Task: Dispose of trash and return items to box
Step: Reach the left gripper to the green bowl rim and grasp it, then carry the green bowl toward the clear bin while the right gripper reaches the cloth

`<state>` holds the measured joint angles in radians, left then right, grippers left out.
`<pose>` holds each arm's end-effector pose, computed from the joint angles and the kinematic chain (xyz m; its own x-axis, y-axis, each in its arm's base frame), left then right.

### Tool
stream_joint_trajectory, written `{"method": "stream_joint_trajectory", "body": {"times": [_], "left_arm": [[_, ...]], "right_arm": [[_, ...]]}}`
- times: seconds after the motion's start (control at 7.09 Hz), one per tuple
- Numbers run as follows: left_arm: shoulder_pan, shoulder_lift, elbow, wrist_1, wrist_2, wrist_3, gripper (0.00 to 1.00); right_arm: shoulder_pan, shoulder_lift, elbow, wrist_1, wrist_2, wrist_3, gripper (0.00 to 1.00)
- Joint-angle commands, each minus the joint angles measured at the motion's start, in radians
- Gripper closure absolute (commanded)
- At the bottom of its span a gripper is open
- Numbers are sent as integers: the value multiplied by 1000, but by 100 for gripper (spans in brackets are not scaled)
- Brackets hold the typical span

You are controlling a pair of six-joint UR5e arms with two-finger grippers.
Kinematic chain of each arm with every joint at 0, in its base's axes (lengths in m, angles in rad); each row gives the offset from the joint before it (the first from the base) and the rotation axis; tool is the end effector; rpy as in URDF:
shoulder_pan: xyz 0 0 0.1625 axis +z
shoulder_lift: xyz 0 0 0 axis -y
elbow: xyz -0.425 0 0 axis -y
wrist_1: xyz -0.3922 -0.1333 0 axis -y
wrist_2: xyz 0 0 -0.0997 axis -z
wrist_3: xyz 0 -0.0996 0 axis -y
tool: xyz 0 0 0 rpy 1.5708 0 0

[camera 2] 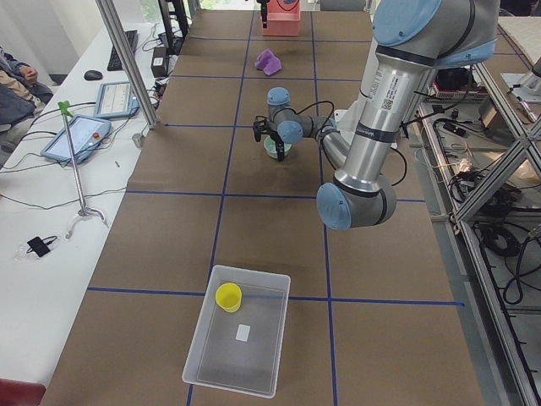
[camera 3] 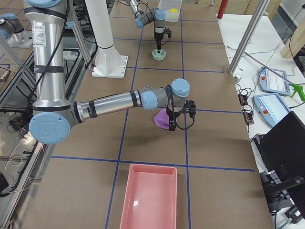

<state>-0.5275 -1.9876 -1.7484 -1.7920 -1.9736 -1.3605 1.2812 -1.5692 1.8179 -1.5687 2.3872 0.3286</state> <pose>0.4987 -0.3996 0.3217 0.6244 -0.1415 -0.7682 0.0881 0.9899 -0.1108 -0.0830 -0.4911 0.5323 0.6616 -0.0495 0.7482 0.0667 0.9977 0.0071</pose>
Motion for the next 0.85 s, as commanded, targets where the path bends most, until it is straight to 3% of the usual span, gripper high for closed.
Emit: {"method": "stream_joint_trajectory", "body": {"times": [0.0, 0.28, 0.56, 0.71], "left_arm": [[1, -3, 3, 0, -1, -17, 100], [-26, 6, -57, 8, -30, -6, 100], [-203, 71, -135, 11, -234, 56, 100], [-300, 163, -195, 11, -314, 151, 100]], "right_arm": [[0, 0, 0, -1, 1, 3, 0], [0, 2, 1, -1, 3, 4, 0], [-11, 5, 0, 1, -6, 6, 0], [-31, 5, 0, 1, -13, 9, 0]]}}
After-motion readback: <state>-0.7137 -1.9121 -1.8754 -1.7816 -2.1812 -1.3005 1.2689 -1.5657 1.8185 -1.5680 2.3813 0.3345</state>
